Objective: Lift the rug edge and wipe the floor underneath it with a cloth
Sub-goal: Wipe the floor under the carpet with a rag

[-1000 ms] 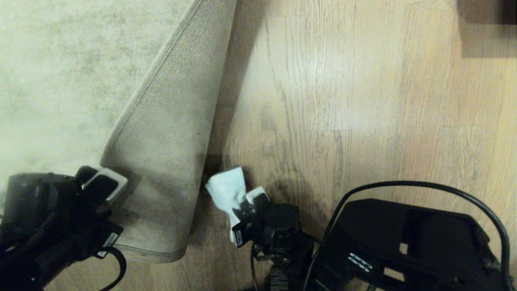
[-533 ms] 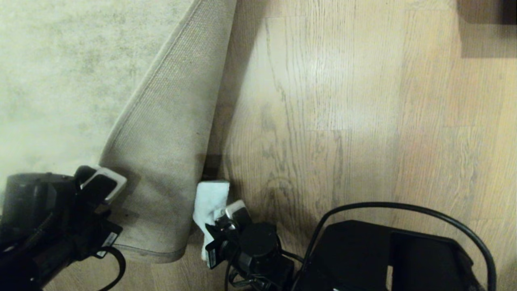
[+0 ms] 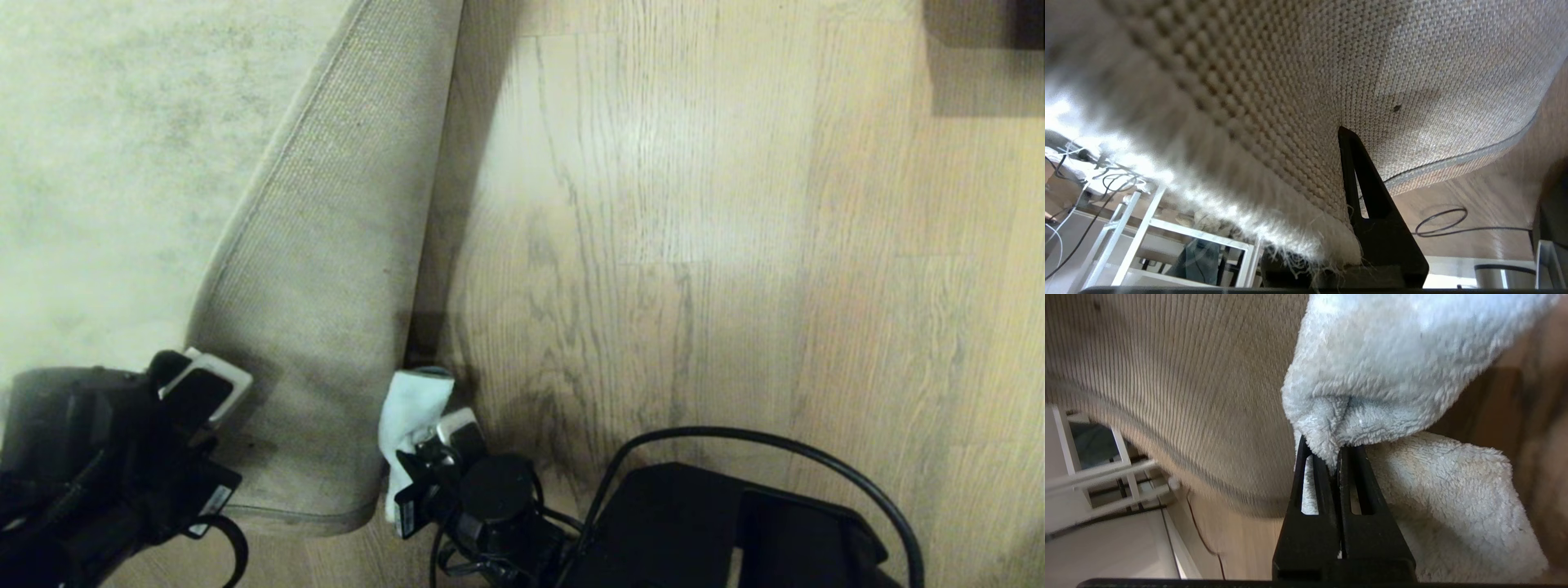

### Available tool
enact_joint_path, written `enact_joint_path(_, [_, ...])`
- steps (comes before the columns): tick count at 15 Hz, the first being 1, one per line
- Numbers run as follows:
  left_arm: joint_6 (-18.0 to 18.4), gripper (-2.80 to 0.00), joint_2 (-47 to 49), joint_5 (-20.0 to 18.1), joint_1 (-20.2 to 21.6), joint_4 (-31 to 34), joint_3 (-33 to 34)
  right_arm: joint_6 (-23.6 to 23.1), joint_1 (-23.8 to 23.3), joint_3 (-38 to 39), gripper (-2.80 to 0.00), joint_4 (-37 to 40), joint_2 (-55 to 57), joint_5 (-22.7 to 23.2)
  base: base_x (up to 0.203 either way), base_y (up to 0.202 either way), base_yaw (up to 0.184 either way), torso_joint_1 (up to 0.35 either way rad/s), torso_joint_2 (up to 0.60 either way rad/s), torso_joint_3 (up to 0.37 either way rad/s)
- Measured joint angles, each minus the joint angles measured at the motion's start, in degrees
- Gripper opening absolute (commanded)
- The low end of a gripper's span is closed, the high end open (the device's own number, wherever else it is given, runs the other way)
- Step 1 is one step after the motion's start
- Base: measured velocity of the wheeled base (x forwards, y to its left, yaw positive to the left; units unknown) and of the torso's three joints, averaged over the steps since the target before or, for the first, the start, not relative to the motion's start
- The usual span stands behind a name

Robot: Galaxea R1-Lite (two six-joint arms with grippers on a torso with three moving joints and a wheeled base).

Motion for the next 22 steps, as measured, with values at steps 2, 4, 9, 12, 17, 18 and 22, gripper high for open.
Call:
enact_joint_path(2, [0.0, -2.80, 0.0, 0.0, 0.0, 0.0, 0.5, 0.1, -0.1, -2.2, -2.80, -0.5, 1.2, -0.1, 0.000, 0.000, 0.000, 0.000, 0.00, 0.000])
enact_joint_path(4, [0.0, -2.80, -0.1, 0.0, 0.0, 0.0, 0.8, 0.2, -1.2, -2.9, -2.80, -1.2, 1.7, -0.2, 0.000, 0.000, 0.000, 0.000, 0.00, 0.000])
enact_joint_path(9, [0.0, -2.80, -0.1, 0.0, 0.1, 0.1, 1.2, -0.3, -5.6, -0.8, -2.80, -4.7, 1.7, -0.2, 0.000, 0.000, 0.000, 0.000, 0.00, 0.000])
enact_joint_path(12, [0.0, -2.80, -0.1, 0.0, 0.1, 0.2, 1.2, -0.7, -8.7, 2.5, -2.80, -6.4, 0.4, -0.2, 0.000, 0.000, 0.000, 0.000, 0.00, 0.000])
enact_joint_path(17, [0.0, -2.80, -0.1, 0.0, 0.0, 0.2, 1.1, -2.7, -15.2, 8.7, -2.80, -8.1, -4.6, 0.1, 0.000, 0.000, 0.000, 0.000, 0.00, 0.000])
enact_joint_path(18, [0.0, -2.80, -0.1, 0.0, -0.1, 0.3, 1.1, -3.3, -16.7, 10.0, -2.80, -7.9, -6.0, 0.1, 0.000, 0.000, 0.000, 0.000, 0.00, 0.000])
enact_joint_path(22, [0.0, -2.80, -0.1, 0.0, -0.1, 0.3, 1.1, -3.9, -22.3, 15.2, -2.80, -7.9, -12.2, 0.2, 0.000, 0.000, 0.000, 0.000, 0.00, 0.000])
